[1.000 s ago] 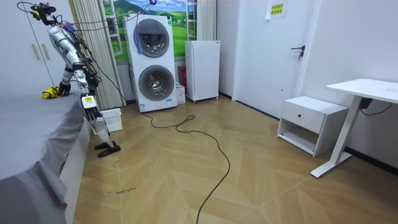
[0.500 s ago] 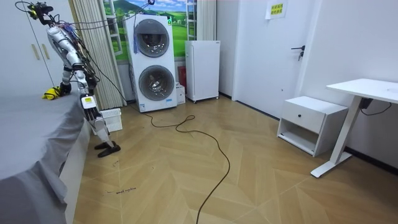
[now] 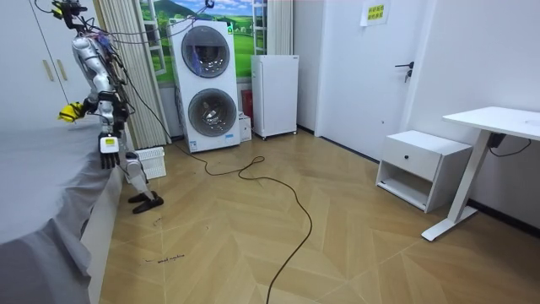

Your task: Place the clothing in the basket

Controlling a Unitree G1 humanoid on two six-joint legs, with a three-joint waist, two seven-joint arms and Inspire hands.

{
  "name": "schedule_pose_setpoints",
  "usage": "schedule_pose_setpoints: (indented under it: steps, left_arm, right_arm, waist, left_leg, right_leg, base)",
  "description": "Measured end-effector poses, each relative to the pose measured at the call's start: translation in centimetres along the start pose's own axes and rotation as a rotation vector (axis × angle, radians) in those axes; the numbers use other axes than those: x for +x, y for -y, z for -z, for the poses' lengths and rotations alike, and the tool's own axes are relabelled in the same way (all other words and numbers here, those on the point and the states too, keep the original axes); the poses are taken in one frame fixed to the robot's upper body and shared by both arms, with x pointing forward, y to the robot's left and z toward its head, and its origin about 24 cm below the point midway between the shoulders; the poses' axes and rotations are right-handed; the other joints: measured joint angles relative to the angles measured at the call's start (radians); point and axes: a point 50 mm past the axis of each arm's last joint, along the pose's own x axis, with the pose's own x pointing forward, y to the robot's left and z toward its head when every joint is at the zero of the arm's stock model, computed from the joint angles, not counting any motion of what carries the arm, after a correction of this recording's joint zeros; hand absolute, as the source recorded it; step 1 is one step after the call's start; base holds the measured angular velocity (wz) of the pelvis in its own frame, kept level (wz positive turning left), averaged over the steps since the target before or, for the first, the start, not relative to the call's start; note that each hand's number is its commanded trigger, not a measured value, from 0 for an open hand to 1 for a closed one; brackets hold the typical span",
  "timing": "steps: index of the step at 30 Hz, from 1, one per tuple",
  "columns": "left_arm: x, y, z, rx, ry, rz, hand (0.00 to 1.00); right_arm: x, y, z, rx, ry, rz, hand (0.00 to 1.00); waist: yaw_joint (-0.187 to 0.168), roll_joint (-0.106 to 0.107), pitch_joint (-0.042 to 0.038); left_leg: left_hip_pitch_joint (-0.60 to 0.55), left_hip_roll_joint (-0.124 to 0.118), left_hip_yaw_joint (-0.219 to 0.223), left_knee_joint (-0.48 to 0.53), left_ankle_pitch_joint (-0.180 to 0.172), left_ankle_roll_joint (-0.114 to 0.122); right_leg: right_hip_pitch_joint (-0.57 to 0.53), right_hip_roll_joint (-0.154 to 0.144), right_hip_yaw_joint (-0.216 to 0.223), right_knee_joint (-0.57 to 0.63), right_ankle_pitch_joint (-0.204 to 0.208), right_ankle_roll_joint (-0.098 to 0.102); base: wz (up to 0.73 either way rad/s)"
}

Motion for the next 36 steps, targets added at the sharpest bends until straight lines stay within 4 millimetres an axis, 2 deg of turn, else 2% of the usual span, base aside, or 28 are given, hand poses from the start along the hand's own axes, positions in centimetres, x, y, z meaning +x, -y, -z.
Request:
schedule_pose_setpoints:
  steps: [2, 4, 6, 9, 11, 13, 15, 17, 18, 20, 22, 24, 26, 28, 33, 35, 36]
  left_arm:
    - [0.0, -0.1, 0.0, -0.01, 0.002, -0.005, 0.0]
    - [0.0, -0.2, -0.3, -0.019, 0.014, -0.007, 0.0]
    - [0.1, 0.0, -0.9, -0.013, 0.032, -0.001, 0.0]
    - [0.0, -0.5, -0.2, -0.01, -0.006, -0.014, 0.0]
    - [-0.1, -0.7, 0.1, 0.001, -0.02, -0.023, 0.0]
    - [-0.2, -1.0, 0.6, 0.004, -0.032, -0.038, 0.0]
    - [-0.3, -1.2, 1.0, 0.021, -0.043, -0.053, 0.0]
    - [-0.4, -1.4, 1.4, 0.033, -0.055, -0.061, 0.0]
    - [-0.5, -1.5, 1.6, 0.04, -0.064, -0.068, 0.0]
    - [-0.5, -1.6, 1.9, 0.042, -0.077, -0.078, 0.0]
    - [-0.7, -1.8, 2.3, 0.063, -0.095, -0.09, 0.0]
    - [-0.7, -1.9, 2.4, 0.072, -0.113, -0.096, 0.0]
    - [-0.7, -2.0, 2.6, 0.075, -0.127, -0.105, 0.0]
    - [-0.7, -2.0, 2.8, 0.076, -0.146, -0.12, 0.0]
    - [-0.8, -2.1, 3.4, 0.077, -0.186, -0.133, 0.0]
    - [-0.9, -2.2, 3.7, 0.076, -0.205, -0.138, 0.0]
    - [-0.9, -2.3, 3.8, 0.076, -0.216, -0.139, 0.0]
  right_arm:
    - [-0.2, 0.2, -0.3, 0.014, 0.021, 0.007, 1.0]
    - [-0.4, 0.9, -0.6, 0.05, 0.045, 0.02, 1.0]
    - [-0.4, 1.4, -1.2, 0.08, 0.071, 0.035, 1.0]
    - [-0.5, 1.8, -1.9, 0.103, 0.102, 0.048, 1.0]
    - [-0.6, 2.3, -1.7, 0.1, 0.102, 0.059, 1.0]
    - [-0.6, 2.8, -1.3, 0.096, 0.09, 0.077, 1.0]
    - [-0.5, 3.2, -1.2, 0.103, 0.087, 0.092, 1.0]
    - [-0.4, 3.8, -1.2, 0.12, 0.083, 0.113, 1.0]
    - [-0.3, 4.1, -1.2, 0.131, 0.082, 0.123, 1.0]
    - [-0.3, 4.8, -0.8, 0.138, 0.07, 0.145, 1.0]
    - [-0.4, 5.3, -0.3, 0.135, 0.057, 0.159, 1.0]
    - [-0.4, 5.4, -0.1, 0.13, 0.051, 0.16, 1.0]
    - [-0.5, 5.6, 0.6, 0.119, 0.032, 0.163, 1.0]
    - [-0.7, 5.8, 1.9, 0.099, -0.01, 0.16, 1.0]
    - [-0.9, 6.7, 4.5, 0.045, -0.105, 0.186, 1.0]
    - [-1.1, 7.0, 5.3, 0.029, -0.129, 0.178, 1.0]
    - [-1.1, 7.1, 5.4, 0.027, -0.138, 0.178, 1.0]
  waist:
    - [-0.008, 0.002, 0.0014]
    - [-0.032, -0.001, 0.0045]
    - [-0.049, 0.003, 0.0035]
    - [-0.065, 0.003, 0.0048]
    - [-0.071, 0.003, 0.0057]
    - [-0.095, 0.007, 0.006]
    - [-0.096, 0.007, 0.0065]
    - [-0.102, 0.007, 0.0065]
    - [-0.116, 0.008, 0.0066]
    - [-0.128, 0.009, 0.0071]
    - [-0.134, 0.014, 0.0082]
    - [-0.143, 0.022, 0.0111]
    - [-0.146, 0.028, 0.0119]
    - [-0.162, 0.027, 0.0138]
    - [-0.183, 0.037, 0.0195]
    - [-0.19, 0.043, 0.0176]
    - [-0.194, 0.055, 0.0141]
  left_leg:
    - [0.024, 0.001, 0.016, 0.0, 0.0, 0.0]
    - [0.043, 0.0, 0.02, -0.001, 0.0, 0.0]
    - [0.051, 0.0, 0.031, -0.001, 0.0, 0.0]
    - [0.071, 0.003, 0.065, -0.001, -0.001, -0.001]
    - [0.081, 0.006, 0.069, -0.001, -0.006, -0.004]
    - [0.087, 0.011, 0.072, -0.003, -0.017, -0.008]
    - [0.093, 0.012, 0.076, -0.003, -0.017, -0.008]
    - [0.098, 0.012, 0.093, -0.003, -0.017, -0.009]
    - [0.099, 0.013, 0.101, -0.003, -0.018, -0.009]
    - [0.1, 0.015, 0.107, -0.003, -0.022, -0.011]
    - [0.101, 0.02, 0.128, -0.002, -0.028, -0.011]
    - [0.1, 0.025, 0.131, -0.002, -0.034, -0.012]
    - [0.1, 0.028, 0.156, -0.002, -0.036, -0.014]
    - [0.102, 0.031, 0.186, -0.002, -0.036, -0.014]
    - [0.096, 0.036, 0.218, -0.002, -0.036, -0.014]
    - [0.091, 0.039, 0.248, -0.001, -0.038, -0.017]
    - [0.084, 0.042, 0.268, 0.001, -0.04, -0.02]
  right_leg:
    - [0.02, 0.001, 0.012, 0.0, 0.0, 0.0]
    - [0.036, 0.001, 0.023, 0.002, -0.003, 0.003]
    - [0.039, 0.002, 0.035, 0.006, -0.004, 0.004]
    - [0.043, 0.005, 0.067, 0.018, -0.004, 0.002]
    - [0.045, 0.01, 0.081, 0.019, -0.003, 0.001]
    - [0.043, 0.019, 0.093, 0.018, -0.004, 0.001]
    - [0.044, 0.023, 0.114, 0.018, -0.003, 0.002]
    - [0.045, 0.026, 0.133, 0.017, -0.002, 0.003]
    - [0.044, 0.026, 0.137, 0.016, -0.002, 0.003]
    - [0.043, 0.028, 0.141, 0.016, -0.001, 0.003]
    - [0.036, 0.037, 0.165, 0.017, 0.004, 0.002]
    - [0.029, 0.043, 0.179, 0.017, 0.008, 0.0]
    - [0.024, 0.047, 0.193, 0.017, 0.012, 0.0]
    - [0.021, 0.055, 0.221, 0.018, 0.013, -0.001]
    - [0.005, 0.067, 0.268, 0.018, 0.022, -0.001]
    - [-0.006, 0.072, 0.286, 0.021, 0.025, -0.002]
    - [-0.022, 0.076, 0.3, 0.03, 0.028, -0.003]
  base:
    - [-0.24]
    - [-0.08]
    - [-0.17]
    - [-0.37]
    - [-0.23]
    - [-0.07]
    - [-0.26]
    - [-0.26]
    - [-0.12]
    - [-0.13]
    - [-0.31]
    - [-0.34]
    - [-0.28]
    - [-0.14]
    - [-0.25]
    - [-0.32]
    - [-0.38]
